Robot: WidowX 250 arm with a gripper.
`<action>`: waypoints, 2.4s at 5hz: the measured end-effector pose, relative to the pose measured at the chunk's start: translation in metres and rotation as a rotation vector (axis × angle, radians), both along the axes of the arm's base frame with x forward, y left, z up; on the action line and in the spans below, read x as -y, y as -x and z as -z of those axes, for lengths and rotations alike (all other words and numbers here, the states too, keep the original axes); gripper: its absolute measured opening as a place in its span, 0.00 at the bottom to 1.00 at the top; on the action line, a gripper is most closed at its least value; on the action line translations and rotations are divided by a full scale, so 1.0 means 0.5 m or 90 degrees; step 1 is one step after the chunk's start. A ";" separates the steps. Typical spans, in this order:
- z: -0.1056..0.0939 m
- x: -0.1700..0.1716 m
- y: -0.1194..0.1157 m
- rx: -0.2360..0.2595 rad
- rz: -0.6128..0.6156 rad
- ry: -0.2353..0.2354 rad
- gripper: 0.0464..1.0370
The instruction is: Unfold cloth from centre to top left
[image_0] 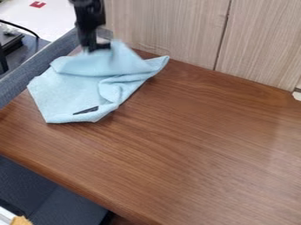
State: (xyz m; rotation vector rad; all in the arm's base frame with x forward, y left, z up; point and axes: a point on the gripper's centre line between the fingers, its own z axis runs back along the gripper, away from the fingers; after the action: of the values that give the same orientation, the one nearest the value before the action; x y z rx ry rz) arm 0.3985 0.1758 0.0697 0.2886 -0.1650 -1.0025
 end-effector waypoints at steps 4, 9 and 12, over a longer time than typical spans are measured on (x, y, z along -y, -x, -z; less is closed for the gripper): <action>0.023 -0.030 -0.159 0.071 -0.022 0.001 0.01; 0.086 -0.027 -0.145 0.079 -0.070 -0.038 0.96; -0.023 -0.046 -0.083 0.059 -0.118 -0.019 0.96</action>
State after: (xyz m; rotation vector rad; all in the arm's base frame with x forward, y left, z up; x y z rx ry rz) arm 0.4400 0.1990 0.0810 0.3715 -0.2036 -0.8085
